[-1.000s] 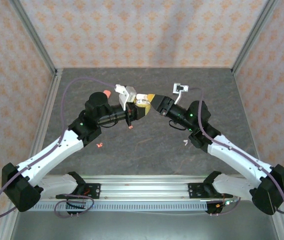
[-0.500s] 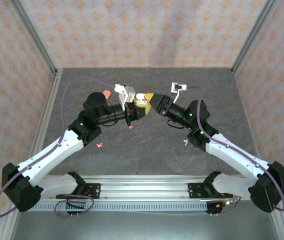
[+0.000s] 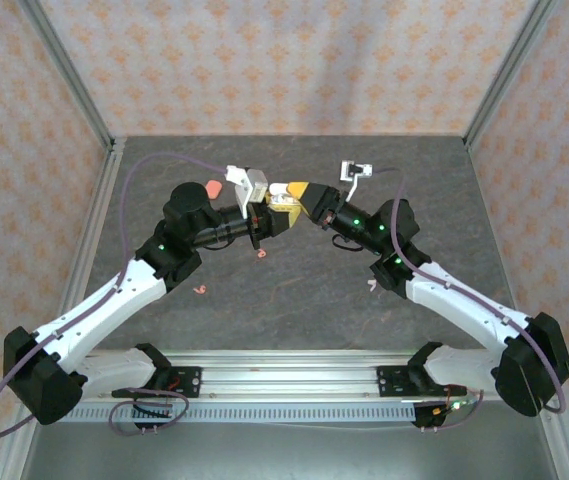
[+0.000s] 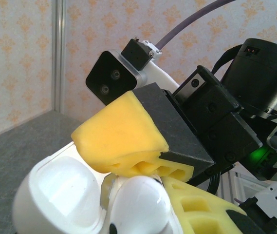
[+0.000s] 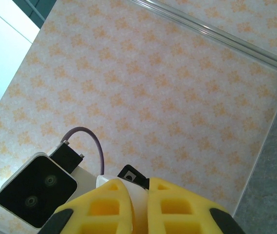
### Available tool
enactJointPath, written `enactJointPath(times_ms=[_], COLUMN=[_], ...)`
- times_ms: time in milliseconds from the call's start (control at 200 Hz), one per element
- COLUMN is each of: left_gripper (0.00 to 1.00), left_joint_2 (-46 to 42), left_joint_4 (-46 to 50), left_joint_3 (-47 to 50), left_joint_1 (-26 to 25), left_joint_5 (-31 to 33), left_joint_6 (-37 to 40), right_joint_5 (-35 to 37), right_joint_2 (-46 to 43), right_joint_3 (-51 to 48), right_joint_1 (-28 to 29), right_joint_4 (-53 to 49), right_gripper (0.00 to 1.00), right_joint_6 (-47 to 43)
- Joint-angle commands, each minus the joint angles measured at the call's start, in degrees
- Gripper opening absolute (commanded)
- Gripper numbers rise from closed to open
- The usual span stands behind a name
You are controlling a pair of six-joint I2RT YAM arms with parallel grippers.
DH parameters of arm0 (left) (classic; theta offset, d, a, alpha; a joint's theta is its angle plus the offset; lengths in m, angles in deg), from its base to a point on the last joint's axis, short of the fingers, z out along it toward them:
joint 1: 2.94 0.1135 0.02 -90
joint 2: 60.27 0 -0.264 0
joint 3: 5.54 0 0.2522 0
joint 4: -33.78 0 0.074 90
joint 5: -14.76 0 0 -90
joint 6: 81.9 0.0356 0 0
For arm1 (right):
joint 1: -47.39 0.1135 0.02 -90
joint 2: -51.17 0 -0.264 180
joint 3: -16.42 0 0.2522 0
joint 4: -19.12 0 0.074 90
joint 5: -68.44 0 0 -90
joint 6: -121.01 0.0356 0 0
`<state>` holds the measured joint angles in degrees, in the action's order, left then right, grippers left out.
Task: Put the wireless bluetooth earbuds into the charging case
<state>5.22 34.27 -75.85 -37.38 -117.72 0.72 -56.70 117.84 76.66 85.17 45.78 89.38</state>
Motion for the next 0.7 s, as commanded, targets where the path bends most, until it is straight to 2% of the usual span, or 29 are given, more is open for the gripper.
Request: enactJointPath(times_ms=[0, 75, 380, 695], left_gripper=[0.06, 0.15, 0.42, 0.54], left_joint_2=[0.42, 0.17, -0.02, -1.2], left_joint_4=[1.56, 2.36, 3.12, 5.77], left_joint_3=[-1.9, -1.99, -2.18, -2.38], left_joint_1=[-0.85, -0.81, -0.73, -0.59], left_joint_5=[-3.88, -3.69, -3.25, -3.0], left_joint_6=[1.03, 1.4, 1.79, 4.13], right_joint_5=[-1.36, -0.61, 3.44, 5.51], right_joint_2=[-1.51, -2.59, -6.14, -8.49], right_joint_3=[0.89, 1.2, 1.97, 2.82], right_joint_1=[0.72, 0.72, 0.72, 0.85], right_joint_4=[0.91, -1.45, -7.86, -12.4], right_gripper=[0.04, 0.02, 0.0, 0.0], right_joint_6=[-3.72, -5.91, -12.99, -17.68])
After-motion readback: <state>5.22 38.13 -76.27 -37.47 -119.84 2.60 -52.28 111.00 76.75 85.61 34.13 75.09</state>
